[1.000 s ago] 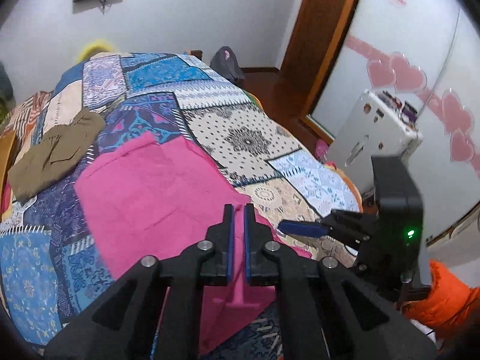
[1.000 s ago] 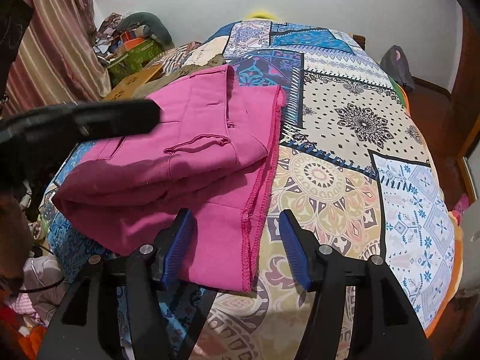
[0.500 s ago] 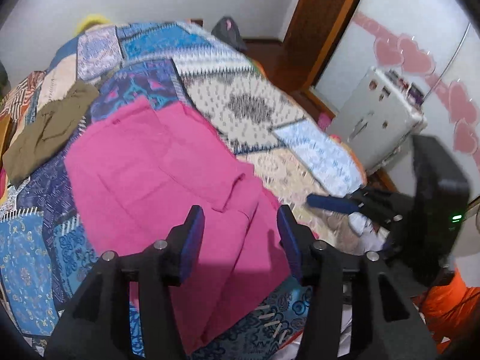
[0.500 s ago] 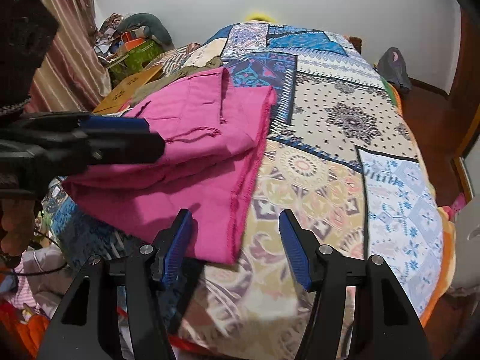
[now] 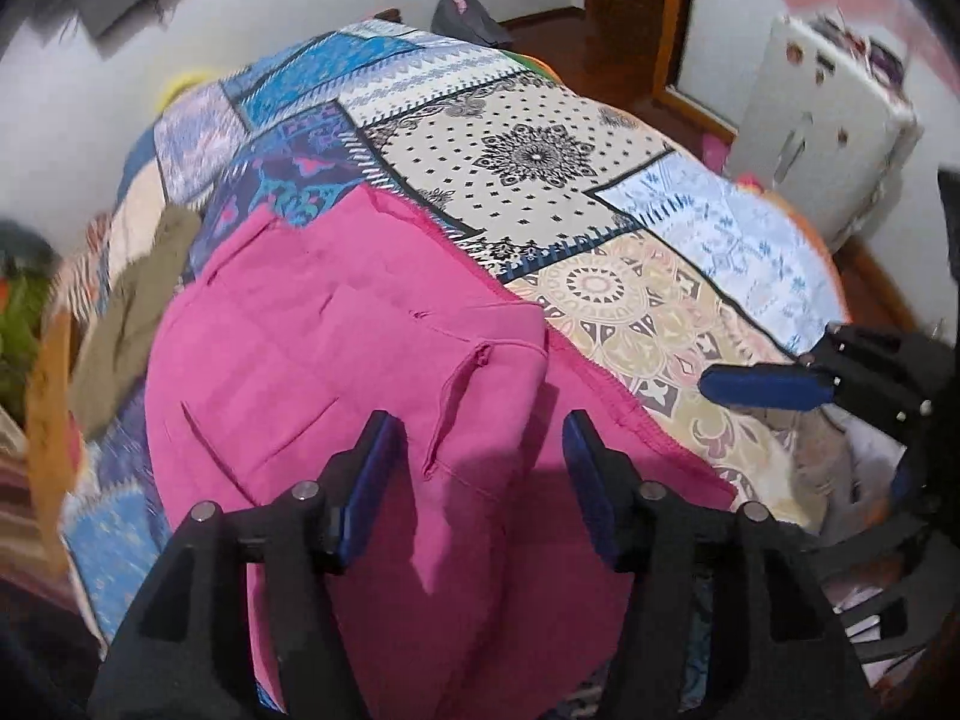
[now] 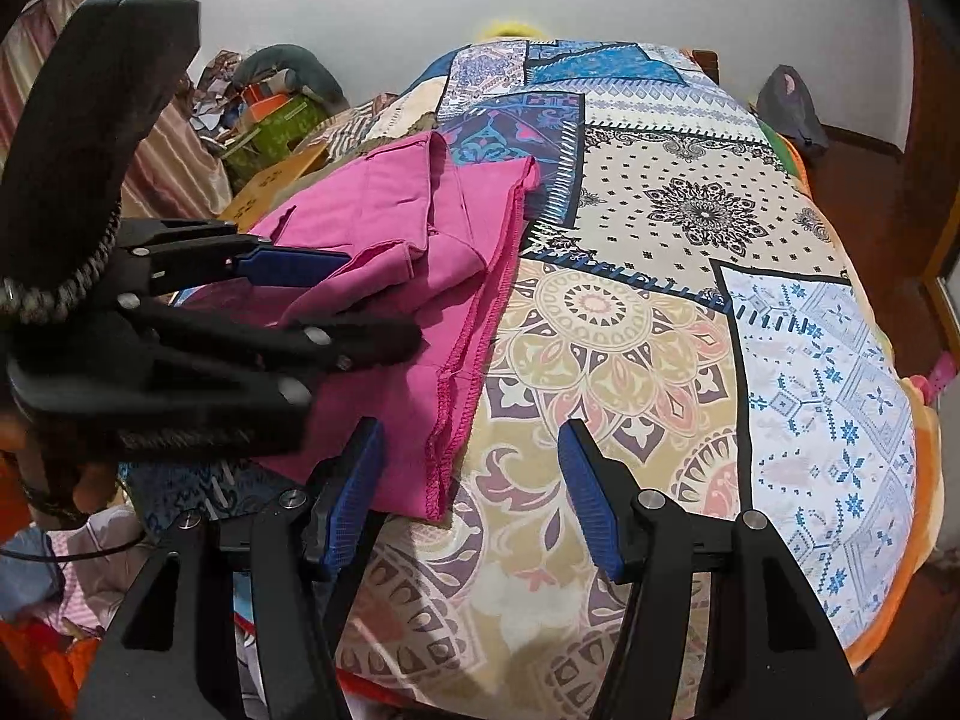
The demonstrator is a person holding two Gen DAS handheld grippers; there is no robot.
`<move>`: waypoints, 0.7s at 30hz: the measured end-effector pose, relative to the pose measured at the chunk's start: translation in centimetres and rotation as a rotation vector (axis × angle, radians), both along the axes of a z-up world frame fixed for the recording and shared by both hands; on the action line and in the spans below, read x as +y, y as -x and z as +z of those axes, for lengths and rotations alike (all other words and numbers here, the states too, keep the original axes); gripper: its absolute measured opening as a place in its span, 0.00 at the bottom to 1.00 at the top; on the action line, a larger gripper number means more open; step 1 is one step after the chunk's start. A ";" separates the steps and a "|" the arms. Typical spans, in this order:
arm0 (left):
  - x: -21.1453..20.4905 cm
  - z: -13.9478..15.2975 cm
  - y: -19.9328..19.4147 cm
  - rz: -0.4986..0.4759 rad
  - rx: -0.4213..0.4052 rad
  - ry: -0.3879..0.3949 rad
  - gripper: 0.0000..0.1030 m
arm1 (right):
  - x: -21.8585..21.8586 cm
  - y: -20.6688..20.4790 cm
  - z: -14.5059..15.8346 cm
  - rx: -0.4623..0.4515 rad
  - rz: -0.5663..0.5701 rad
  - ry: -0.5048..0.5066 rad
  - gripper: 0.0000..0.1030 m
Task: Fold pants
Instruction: 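Fold the lifted pink pants leg over the other leg with the left gripper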
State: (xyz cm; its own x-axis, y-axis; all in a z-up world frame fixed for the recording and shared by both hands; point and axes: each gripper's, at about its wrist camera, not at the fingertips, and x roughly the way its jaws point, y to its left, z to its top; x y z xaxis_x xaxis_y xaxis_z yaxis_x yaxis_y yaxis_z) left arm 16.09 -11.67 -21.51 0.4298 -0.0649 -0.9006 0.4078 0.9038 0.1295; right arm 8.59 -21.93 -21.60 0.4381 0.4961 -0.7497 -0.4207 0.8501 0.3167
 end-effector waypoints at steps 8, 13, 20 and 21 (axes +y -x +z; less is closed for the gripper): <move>-0.4 0.7 -0.7 -0.045 -0.022 -0.031 0.17 | -0.1 0.1 0.1 -0.009 0.004 -0.003 0.55; 0.5 2.5 -0.5 -0.033 -0.035 0.061 0.12 | -0.1 0.0 -0.1 -0.006 0.003 -0.008 0.55; 2.4 6.7 0.4 -0.014 -0.074 0.213 0.11 | -0.1 -0.1 -0.1 -0.006 0.006 -0.004 0.54; 2.5 7.2 0.7 -0.024 -0.080 0.227 0.11 | -0.1 0.0 -0.1 -0.005 0.006 -0.005 0.54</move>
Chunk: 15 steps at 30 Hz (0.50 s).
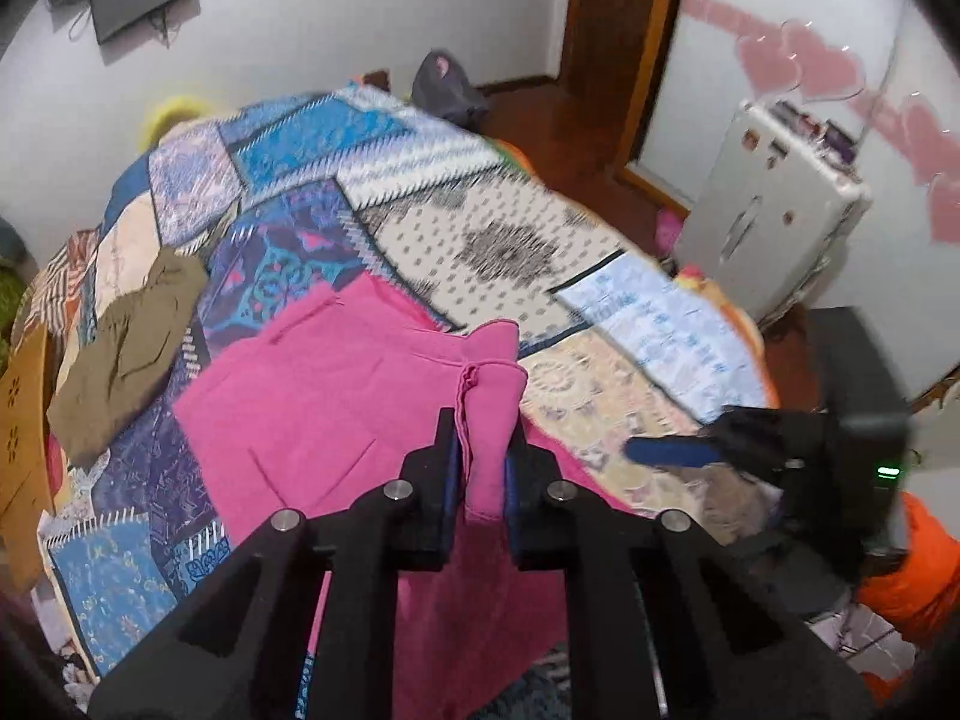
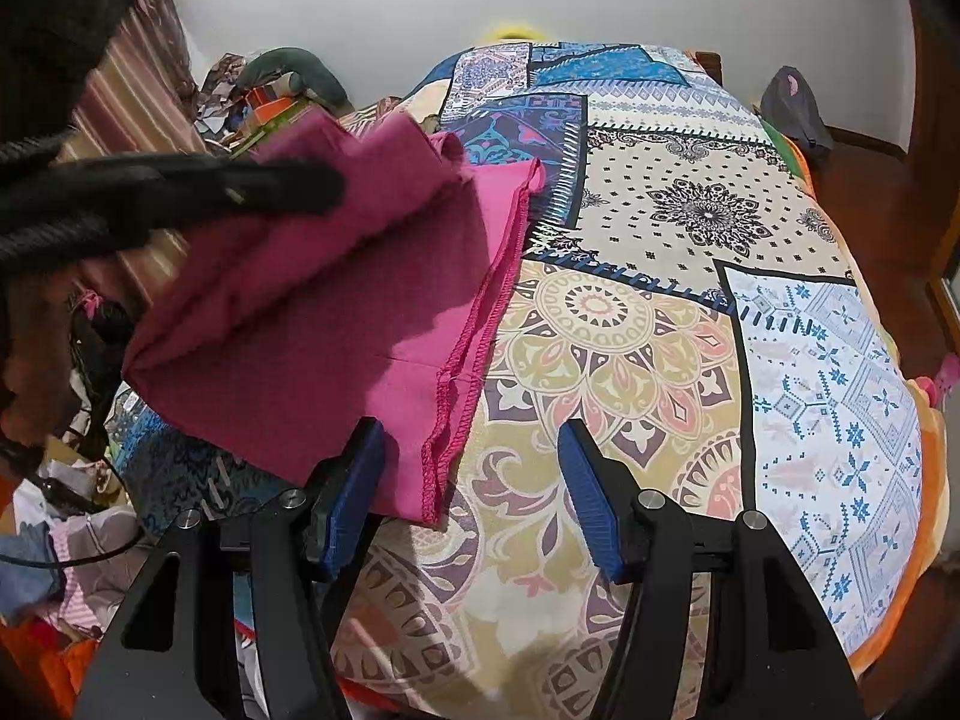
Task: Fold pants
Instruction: 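Fold the lifted pink pants leg over the other leg with the left gripper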
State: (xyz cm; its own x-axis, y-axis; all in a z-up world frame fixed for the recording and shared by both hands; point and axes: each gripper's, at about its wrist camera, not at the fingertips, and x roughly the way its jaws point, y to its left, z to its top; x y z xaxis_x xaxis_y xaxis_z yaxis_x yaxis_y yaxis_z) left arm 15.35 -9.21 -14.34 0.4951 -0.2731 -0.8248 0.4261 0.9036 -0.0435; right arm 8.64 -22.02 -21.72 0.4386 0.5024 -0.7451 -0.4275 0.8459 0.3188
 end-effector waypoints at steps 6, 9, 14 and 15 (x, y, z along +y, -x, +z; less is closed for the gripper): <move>-1.6 -0.8 1.6 -0.058 0.020 -0.008 0.11 | 0.0 0.0 -0.1 -0.001 -0.005 0.000 0.54; -2.1 -3.1 1.5 -0.068 0.091 -0.010 0.12 | -0.1 0.0 0.0 0.000 -0.012 0.005 0.54; -1.7 -3.2 2.0 -0.042 0.098 0.029 0.43 | -0.2 0.1 0.2 0.001 -0.024 0.012 0.54; -1.4 -2.6 2.2 -0.032 0.081 0.043 0.49 | -0.3 0.2 0.2 0.002 -0.025 0.013 0.54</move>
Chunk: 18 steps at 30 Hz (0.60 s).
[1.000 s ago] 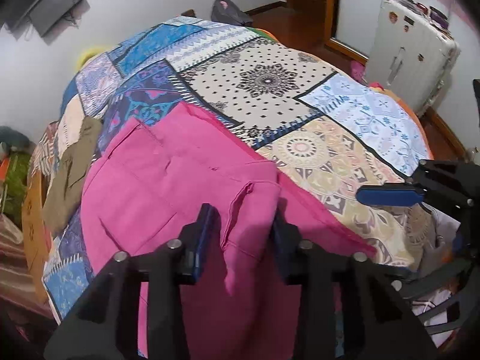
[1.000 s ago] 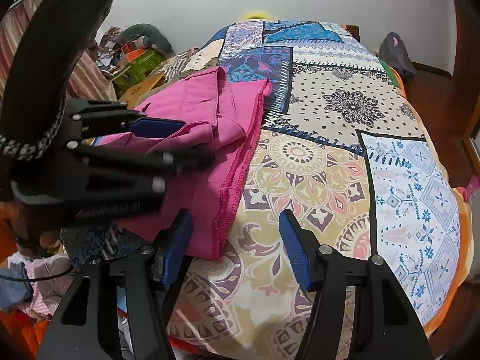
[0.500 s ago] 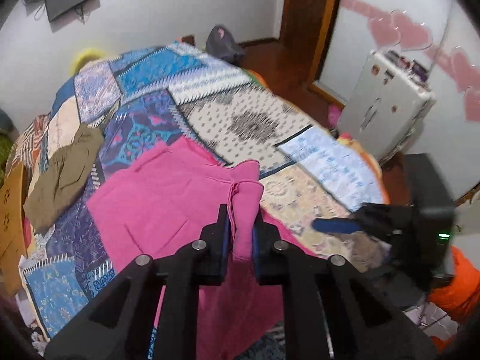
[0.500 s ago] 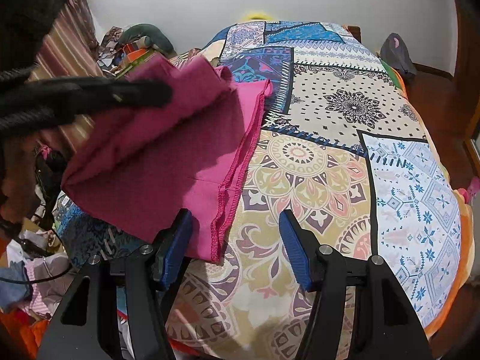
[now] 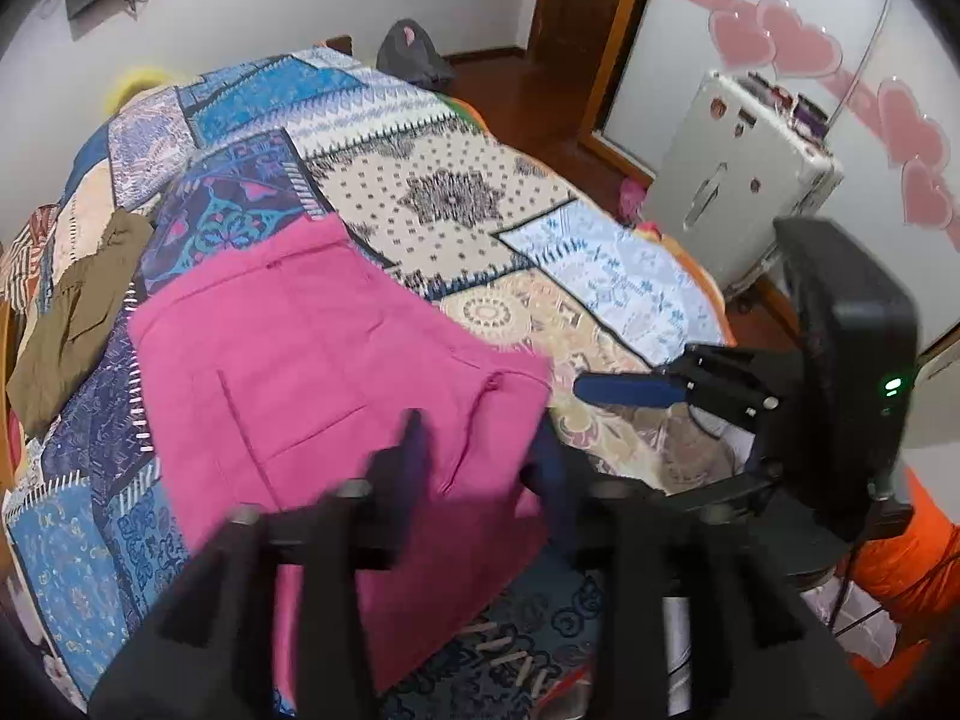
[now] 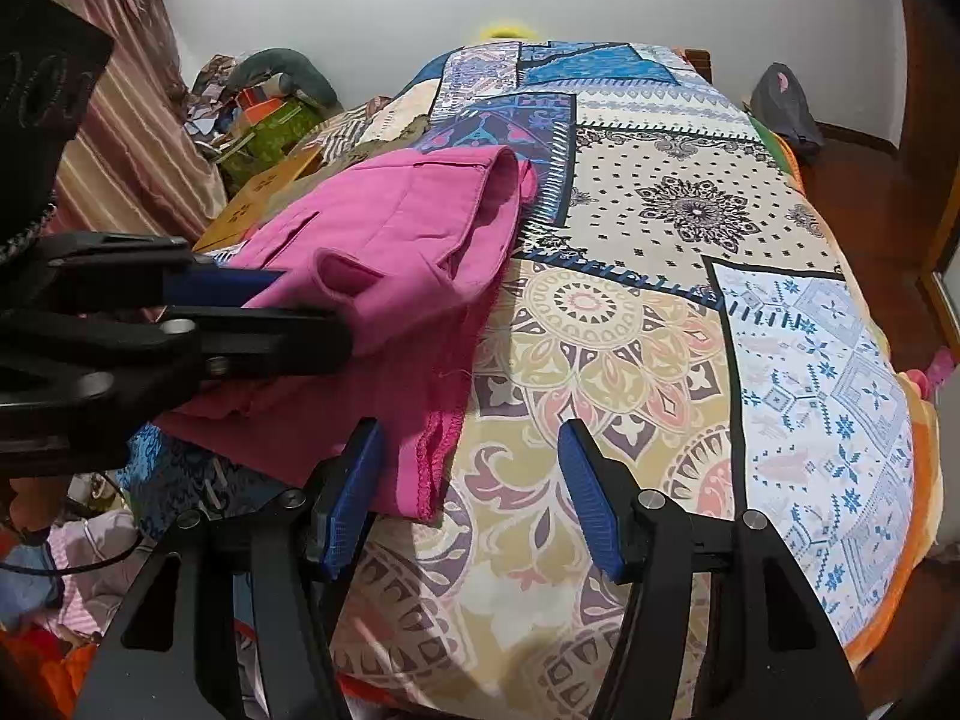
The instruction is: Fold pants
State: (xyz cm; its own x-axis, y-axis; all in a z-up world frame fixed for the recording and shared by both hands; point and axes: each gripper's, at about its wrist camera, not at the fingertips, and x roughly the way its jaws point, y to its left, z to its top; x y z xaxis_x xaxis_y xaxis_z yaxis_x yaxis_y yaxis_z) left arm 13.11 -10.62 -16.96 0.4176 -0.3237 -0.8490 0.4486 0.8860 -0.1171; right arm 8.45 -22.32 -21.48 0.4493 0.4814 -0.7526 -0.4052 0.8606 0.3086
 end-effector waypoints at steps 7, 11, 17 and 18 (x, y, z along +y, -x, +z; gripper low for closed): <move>4.0 3.4 0.8 0.061 -0.110 0.008 0.60 | -0.2 0.8 1.5 -0.013 0.007 0.001 0.54; 7.5 2.5 1.2 0.112 -0.110 -0.056 0.63 | 0.1 1.3 3.6 -0.064 0.003 -0.020 0.54; 11.4 -1.1 1.9 0.190 -0.053 -0.089 0.63 | 2.5 1.5 5.9 -0.113 0.032 -0.072 0.55; 11.8 -1.5 2.0 0.195 -0.048 -0.079 0.63 | 3.2 1.5 6.0 -0.119 0.035 -0.070 0.55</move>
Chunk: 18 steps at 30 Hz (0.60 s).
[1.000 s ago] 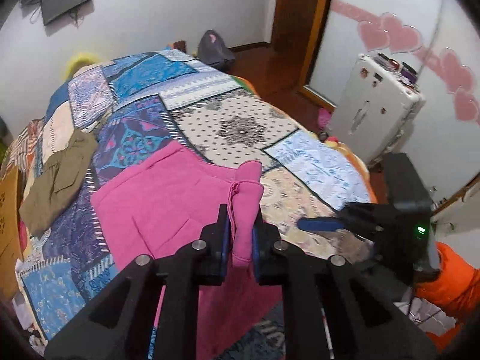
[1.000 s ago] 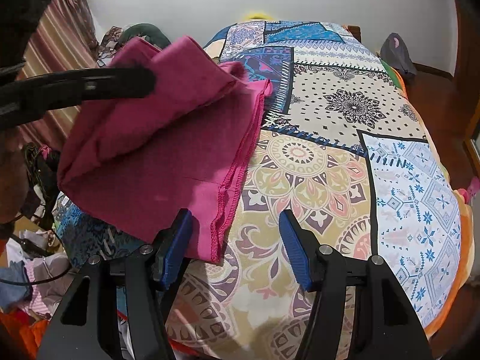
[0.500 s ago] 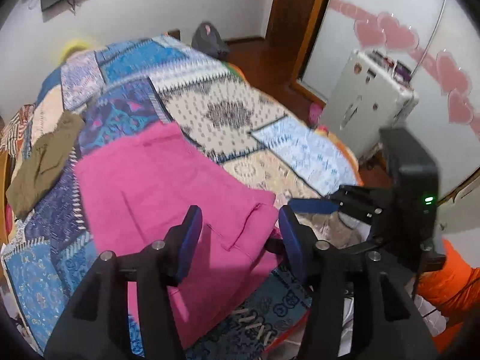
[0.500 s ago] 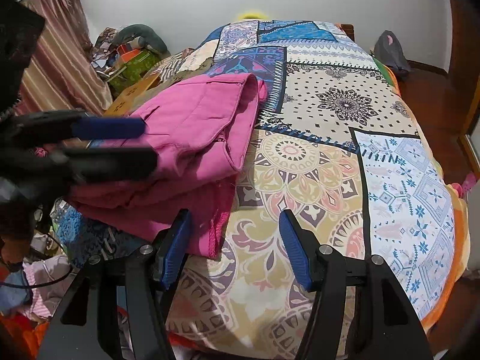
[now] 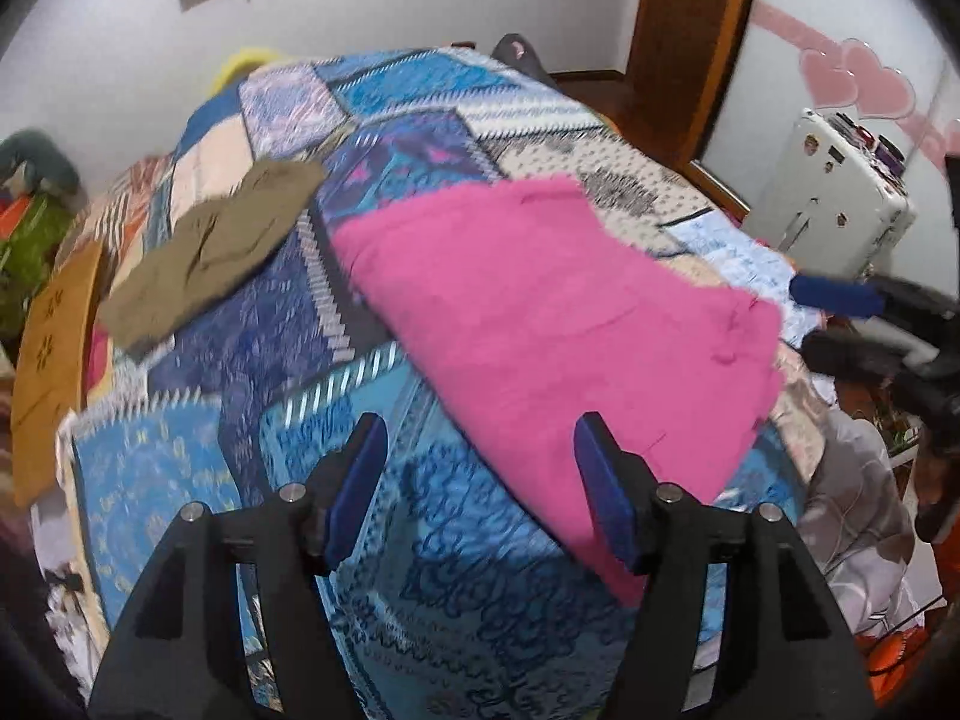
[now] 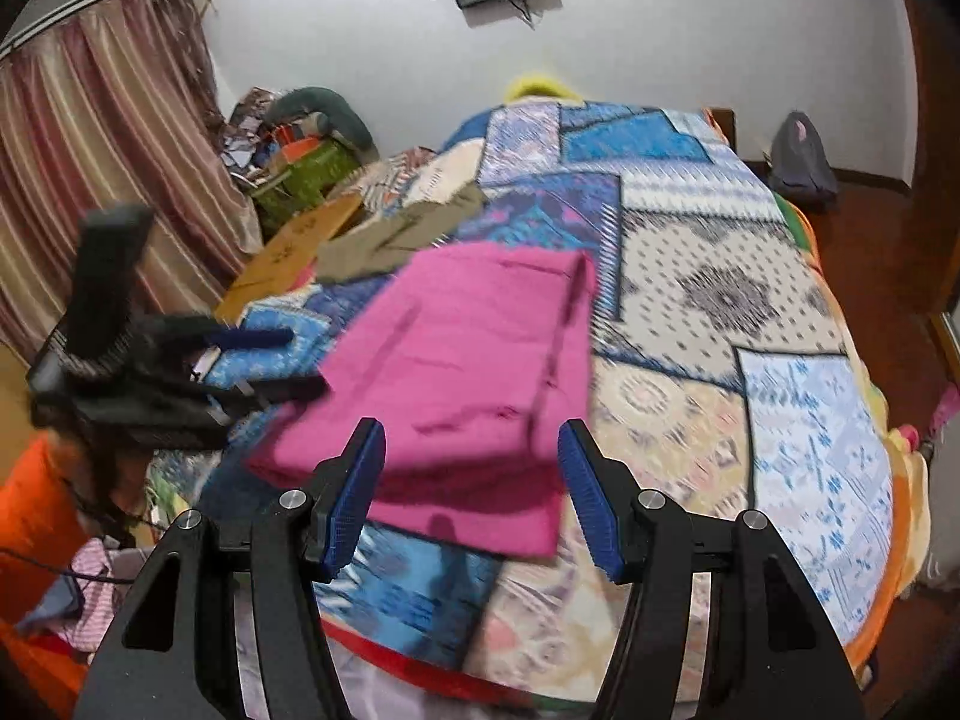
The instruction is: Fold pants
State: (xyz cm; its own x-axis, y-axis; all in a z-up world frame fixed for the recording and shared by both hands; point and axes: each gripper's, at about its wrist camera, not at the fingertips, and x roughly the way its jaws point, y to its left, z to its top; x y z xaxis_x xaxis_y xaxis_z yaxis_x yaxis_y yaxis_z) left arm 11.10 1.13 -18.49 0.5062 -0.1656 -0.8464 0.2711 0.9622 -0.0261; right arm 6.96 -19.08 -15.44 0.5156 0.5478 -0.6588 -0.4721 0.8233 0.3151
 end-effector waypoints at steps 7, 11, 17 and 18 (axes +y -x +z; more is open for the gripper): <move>0.9 -1.8 1.0 0.029 0.019 0.126 0.65 | 2.7 -0.6 -2.4 0.063 -0.001 0.046 0.55; 0.4 -1.4 1.6 0.028 -0.015 0.103 0.64 | 3.6 0.0 -3.9 0.025 0.028 0.169 0.54; 1.9 1.0 -1.7 0.094 -0.064 0.042 0.64 | 2.8 -0.7 -3.9 0.001 0.047 0.221 0.52; 2.4 1.3 -2.7 0.107 -0.063 0.046 0.64 | 2.3 -1.1 -3.9 0.002 0.038 0.226 0.52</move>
